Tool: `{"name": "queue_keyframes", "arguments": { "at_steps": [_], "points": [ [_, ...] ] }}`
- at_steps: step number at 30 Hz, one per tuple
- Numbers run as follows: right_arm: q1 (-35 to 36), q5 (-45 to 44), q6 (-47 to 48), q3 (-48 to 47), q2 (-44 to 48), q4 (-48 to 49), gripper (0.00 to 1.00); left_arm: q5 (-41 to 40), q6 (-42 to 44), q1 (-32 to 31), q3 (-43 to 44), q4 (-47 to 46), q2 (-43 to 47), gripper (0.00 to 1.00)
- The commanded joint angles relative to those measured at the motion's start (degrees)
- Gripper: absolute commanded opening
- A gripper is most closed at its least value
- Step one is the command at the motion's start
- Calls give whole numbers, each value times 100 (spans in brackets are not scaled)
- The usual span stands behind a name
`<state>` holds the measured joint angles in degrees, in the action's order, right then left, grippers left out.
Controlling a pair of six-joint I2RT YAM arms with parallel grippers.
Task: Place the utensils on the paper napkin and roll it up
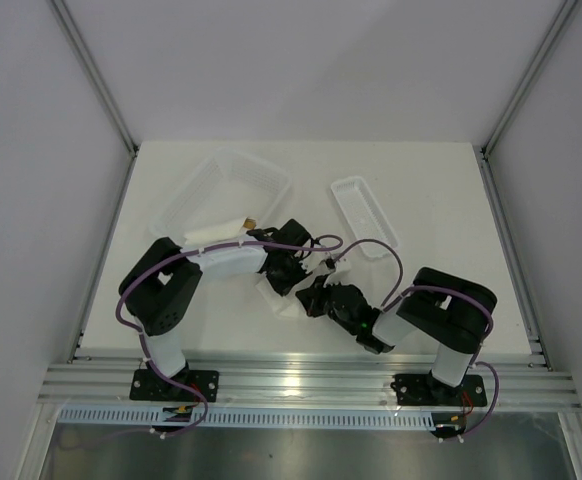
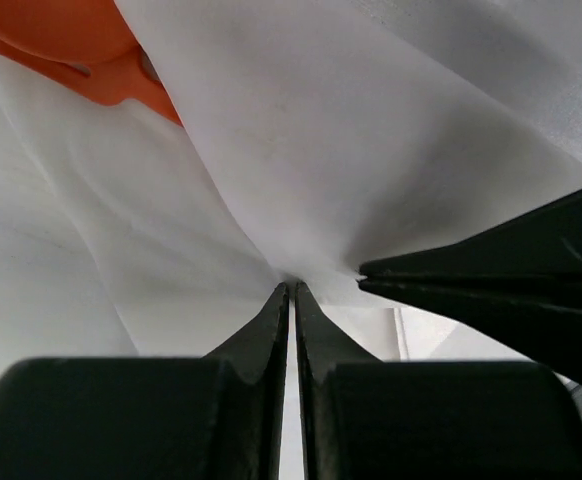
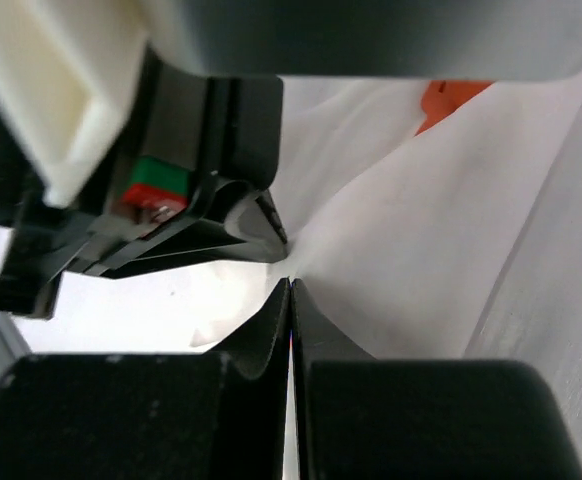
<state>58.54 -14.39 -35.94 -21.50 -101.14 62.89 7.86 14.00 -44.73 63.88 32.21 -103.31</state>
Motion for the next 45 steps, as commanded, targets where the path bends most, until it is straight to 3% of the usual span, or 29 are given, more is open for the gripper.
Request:
{"name": "queue_keyframes", "arguments": {
  "at_steps": [1,12,23,38,45],
  "points": [
    [43,-406,70,-267,-142,-198,0,32,-38,-27,-130,31,-374,8],
    [26,-732,-492,-539,-186,-1384,0,-48,-64,-27,-33,189,-190,10],
    [-54,-556,-1098,-522,-494,-1561,0,-100,-310,-27,151,444,232,16],
    [-54,-609,-1222,-549,-477,-1807,0,-407,-732,43,301,629,767,28],
    [25,-652,-1161,-628,-468,-1912,0,-671,-1303,412,64,1025,1049,32]
  ]
}}
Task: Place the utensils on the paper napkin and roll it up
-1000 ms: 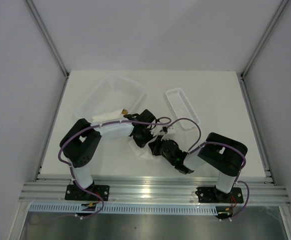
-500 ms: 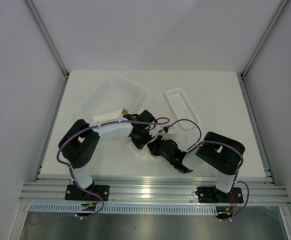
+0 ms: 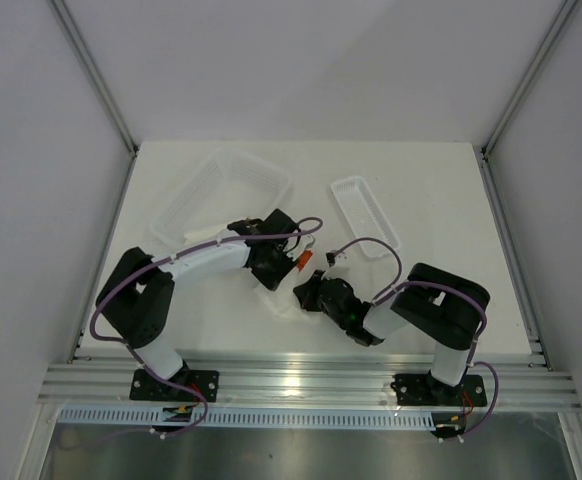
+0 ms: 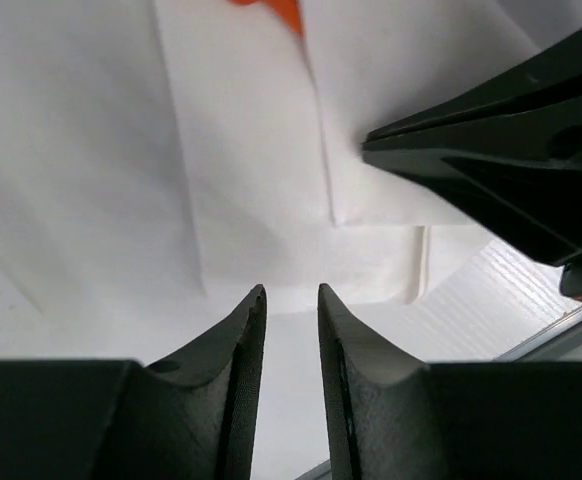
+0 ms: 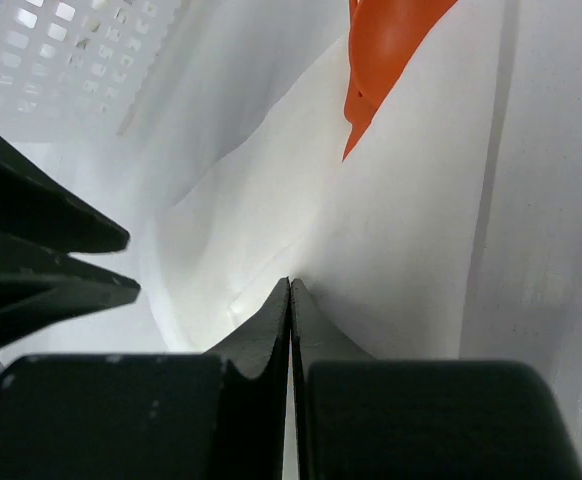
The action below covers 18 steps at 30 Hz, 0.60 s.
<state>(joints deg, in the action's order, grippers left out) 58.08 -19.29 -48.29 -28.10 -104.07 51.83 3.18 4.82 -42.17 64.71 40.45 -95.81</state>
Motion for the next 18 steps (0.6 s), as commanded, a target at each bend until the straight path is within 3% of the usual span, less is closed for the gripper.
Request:
{"name": "queue_keyframes", "arguments": {
  "at_steps": [1,8,18],
  "points": [
    [80,-172,92,24,-175,-815,0,-291,-342,157,-150,157,317,32],
    [142,-216,127,-20,-140,-886,0,-836,-122,244,-327,-37,238,34],
    [177,-268,215,-29,-69,-973,0,-555,-376,517,-204,-72,-175,37]
  ]
}}
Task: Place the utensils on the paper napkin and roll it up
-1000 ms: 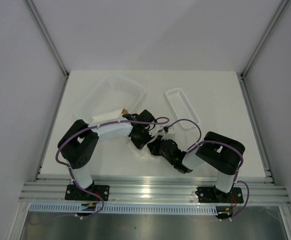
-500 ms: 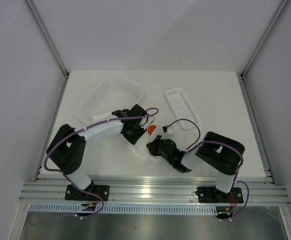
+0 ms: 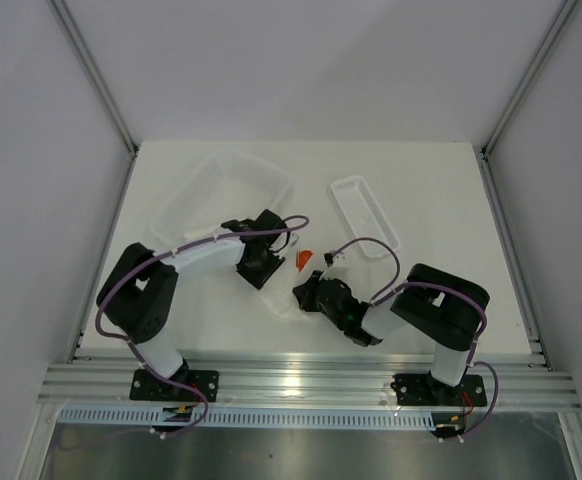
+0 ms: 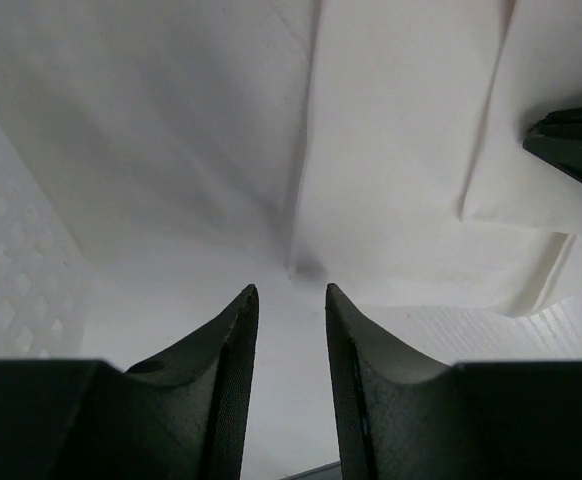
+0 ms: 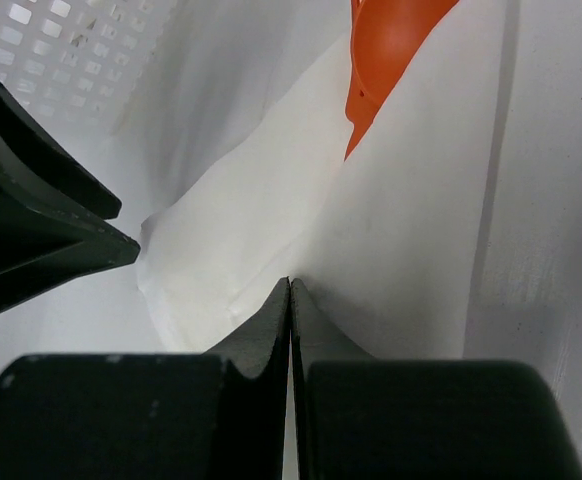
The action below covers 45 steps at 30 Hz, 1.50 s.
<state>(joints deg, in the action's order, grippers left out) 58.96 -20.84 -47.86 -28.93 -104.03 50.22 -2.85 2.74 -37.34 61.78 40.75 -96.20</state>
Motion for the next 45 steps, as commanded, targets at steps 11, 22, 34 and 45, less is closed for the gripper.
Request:
{"name": "queue_keyframes", "arguments": {
  "at_steps": [11,22,34,45],
  "points": [
    [98,-78,198,45,-56,-829,0,583,-213,140,150,-103,-443,37],
    [98,-78,180,45,-39,-856,0,988,-230,148,422,117,-321,35],
    [98,-34,31,45,-74,-750,0,1726,-222,-220,273,-278,41,17],
    [107,-17,-22,54,-74,-724,0,1946,-555,-318,273,-638,-408,17]
  ]
}}
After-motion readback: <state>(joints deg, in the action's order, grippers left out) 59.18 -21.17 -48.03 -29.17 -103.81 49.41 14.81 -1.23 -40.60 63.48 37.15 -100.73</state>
